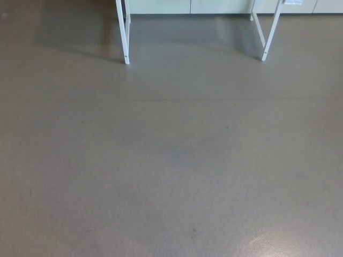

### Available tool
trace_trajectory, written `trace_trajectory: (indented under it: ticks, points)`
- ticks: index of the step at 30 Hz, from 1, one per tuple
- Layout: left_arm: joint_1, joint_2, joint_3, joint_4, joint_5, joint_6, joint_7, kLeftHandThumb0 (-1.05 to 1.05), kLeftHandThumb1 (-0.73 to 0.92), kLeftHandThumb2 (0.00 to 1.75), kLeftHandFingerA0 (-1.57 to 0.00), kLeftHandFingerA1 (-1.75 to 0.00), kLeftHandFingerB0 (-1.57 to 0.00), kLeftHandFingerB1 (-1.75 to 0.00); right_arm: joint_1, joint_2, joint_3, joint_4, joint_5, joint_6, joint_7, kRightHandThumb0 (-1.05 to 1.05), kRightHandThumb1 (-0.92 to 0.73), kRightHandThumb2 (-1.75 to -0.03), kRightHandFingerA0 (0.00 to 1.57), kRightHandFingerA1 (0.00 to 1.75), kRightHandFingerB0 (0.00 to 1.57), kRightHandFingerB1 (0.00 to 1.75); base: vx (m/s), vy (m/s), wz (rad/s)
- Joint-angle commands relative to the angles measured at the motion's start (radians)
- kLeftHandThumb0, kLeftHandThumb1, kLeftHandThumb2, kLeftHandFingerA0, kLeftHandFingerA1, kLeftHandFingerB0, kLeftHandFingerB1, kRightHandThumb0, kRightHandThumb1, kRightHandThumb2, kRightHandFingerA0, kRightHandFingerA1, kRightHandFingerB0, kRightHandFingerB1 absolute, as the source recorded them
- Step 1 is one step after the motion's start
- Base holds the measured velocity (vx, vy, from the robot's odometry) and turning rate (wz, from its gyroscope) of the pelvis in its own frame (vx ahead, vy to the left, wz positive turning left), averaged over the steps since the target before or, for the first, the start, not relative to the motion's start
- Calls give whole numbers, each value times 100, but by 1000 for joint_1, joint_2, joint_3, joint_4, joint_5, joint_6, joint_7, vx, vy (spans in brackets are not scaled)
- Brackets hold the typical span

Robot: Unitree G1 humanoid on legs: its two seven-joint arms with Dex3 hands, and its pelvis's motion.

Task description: The robot walks towards a desk on which a file tray is kept in the middle and a toilet paper roll is kept on its right. The robot uses its right hand to hook on finger in the gap of the roll and grabs it, lifts it and places it on the tray.

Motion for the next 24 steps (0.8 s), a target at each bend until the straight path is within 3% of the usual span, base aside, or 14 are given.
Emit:
trace_trajectory:
  ticks: [1, 4, 5, 6, 7, 8, 10, 11, 13, 18, 24]
  points:
    - [4, 19, 6, 2, -7, -10, -15, -87, 92, 69, -10, -49, -8, -32, 5, -25, 5, 5, 21, -31, 4, -36, -72, -69, 88, 131, 45, 81, 0, 0, 0]
    - [4, 15, 11, 2, -12, -14, -13, -87, 92, 69, -11, -50, -8, -33, 5, -26, 8, 5, 24, -32, 4, -36, -72, -69, 88, 131, 45, 81, 0, 0, 0]
    - [5, 15, 8, -1, -6, -17, -7, -39, 46, 110, -2, -53, 0, -51, 5, -26, 9, 5, 25, -32, 4, -36, -72, -69, 88, 131, 45, 81, 0, 0, 0]
    - [17, 13, 9, -34, -7, 2, -4, -89, 76, 115, -17, -58, 0, -40, -7, -45, 4, 3, 37, 47, -23, -31, -71, -68, 92, 136, 51, 88, 0, 0, 0]
    - [28, 17, -5, -46, 10, -16, 1, -38, 49, 112, -2, -53, 0, -51, -1, -33, 3, 4, 73, 45, 238, -31, -62, -78, 94, 113, 47, 71, 0, 0, 0]
    - [37, 6, 10, -66, 3, -15, 25, -82, 92, 69, -19, -49, -13, -36, 0, -31, 3, 5, 77, 44, 268, -31, -62, -78, 94, 113, 47, 71, 0, 0, 0]
    - [42, 1, 17, -78, 0, -12, 35, -84, 92, 69, -20, -50, -12, -37, -1, -32, 2, 7, 76, 44, 272, -31, -62, -78, 94, 113, 47, 71, 0, 0, 0]
    - [-1, -3, 28, 19, 1, -93, 65, -91, 87, 66, -27, -66, -20, -51, 0, -30, 0, 8, 77, 44, 274, -31, -62, -78, 94, 113, 47, 71, 0, 0, 0]
    - [-18, -14, 51, 33, -18, -92, 82, -91, 84, 64, -28, -69, -22, -55, -1, -31, -1, 10, 76, 43, 277, -31, -62, -78, 94, 113, 47, 71, 0, 0, 0]
    - [-7, -9, 39, 27, -1, -106, 77, -87, 87, 66, -28, -63, -20, -48, -1, -33, -1, 16, 76, 42, 286, -31, -62, -78, 94, 113, 47, 71, 0, 0, 0]
    - [-13, -3, 35, 50, -5, -114, 52, -91, 88, 67, -24, -67, -17, -52, -2, -37, 3, 25, 81, 39, 296, -31, -62, -78, 94, 113, 47, 71, 0, 0, 0]
